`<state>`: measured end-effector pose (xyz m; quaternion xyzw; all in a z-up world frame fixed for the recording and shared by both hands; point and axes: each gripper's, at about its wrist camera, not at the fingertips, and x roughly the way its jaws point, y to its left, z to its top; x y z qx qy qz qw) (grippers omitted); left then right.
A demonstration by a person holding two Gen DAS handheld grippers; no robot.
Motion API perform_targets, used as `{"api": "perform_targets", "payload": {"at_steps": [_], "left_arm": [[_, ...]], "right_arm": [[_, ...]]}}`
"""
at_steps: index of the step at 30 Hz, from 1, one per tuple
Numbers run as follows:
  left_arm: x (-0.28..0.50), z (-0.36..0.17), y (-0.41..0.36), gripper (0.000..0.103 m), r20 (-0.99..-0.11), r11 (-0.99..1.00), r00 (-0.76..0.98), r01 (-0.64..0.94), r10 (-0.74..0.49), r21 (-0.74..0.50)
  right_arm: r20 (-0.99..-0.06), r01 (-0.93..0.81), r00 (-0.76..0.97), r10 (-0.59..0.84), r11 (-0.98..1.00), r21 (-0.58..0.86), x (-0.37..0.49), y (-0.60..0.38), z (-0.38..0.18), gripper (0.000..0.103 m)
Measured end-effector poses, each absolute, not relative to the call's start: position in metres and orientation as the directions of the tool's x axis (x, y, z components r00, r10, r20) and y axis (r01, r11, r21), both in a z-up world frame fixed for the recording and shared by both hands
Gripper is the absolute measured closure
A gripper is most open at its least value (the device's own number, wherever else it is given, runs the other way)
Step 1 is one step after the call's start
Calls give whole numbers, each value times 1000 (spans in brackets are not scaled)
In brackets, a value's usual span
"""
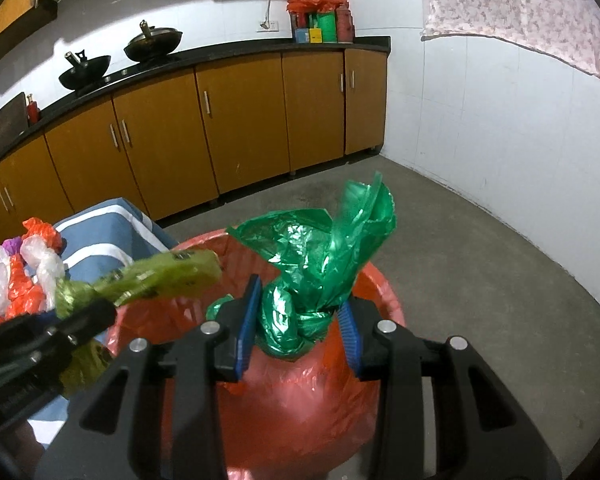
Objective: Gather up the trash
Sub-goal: 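Open the right tool over the red basket while the left tool grips an olive bag, then grasp the clear plastic bag with the right tool while the left tool grasps a red bag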
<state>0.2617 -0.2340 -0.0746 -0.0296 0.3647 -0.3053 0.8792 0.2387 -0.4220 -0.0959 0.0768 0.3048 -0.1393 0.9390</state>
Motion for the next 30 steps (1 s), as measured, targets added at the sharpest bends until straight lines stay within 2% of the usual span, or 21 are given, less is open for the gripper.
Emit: {"api": "perform_targets", "payload": {"at_steps": [2, 4, 6, 11, 14, 16, 19, 21, 24, 30], "left_arm": [[265, -79, -237, 67, -635, 811, 537, 518, -555, -271], [267, -82, -238, 61, -644, 809, 524, 517, -557, -279], [267, -83, -236, 49, -650, 815, 526, 511, -549, -274], [265, -82, -221, 43, -653, 823, 531, 496, -539, -277], [263, -79, -208, 31, -649, 838, 552, 469, -524, -279], [258, -73, -192, 31, -633, 850, 580, 447, -512, -278], [249, -63, -166, 29, -614, 883, 641, 404, -461, -241], [240, -56, -146, 21, -594, 902, 683, 372, -425, -217], [225, -48, -108, 17, -554, 931, 748, 305, -365, -202], [208, -47, -18, 4, -575, 980, 799, 91, -177, -175]], "right_arm": [[-592, 307, 778, -212, 949, 64, 241, -427, -97, 61], [-587, 309, 782, -207, 948, 78, 240, -431, -98, 58], [-584, 309, 788, -196, 946, 99, 238, -435, -98, 52], [-579, 316, 789, -205, 944, 96, 229, -435, -97, 38], [-563, 305, 801, -204, 948, 90, 223, -430, -93, 29], [-557, 283, 810, -185, 954, 95, 218, -424, -90, 26], [-553, 251, 819, -152, 962, 107, 215, -410, -86, 25], [-554, 224, 824, -122, 967, 120, 214, -398, -83, 25], [-559, 166, 827, -63, 977, 136, 218, -369, -80, 25], [-573, 25, 818, 60, 990, 139, 238, -295, -80, 25]]}}
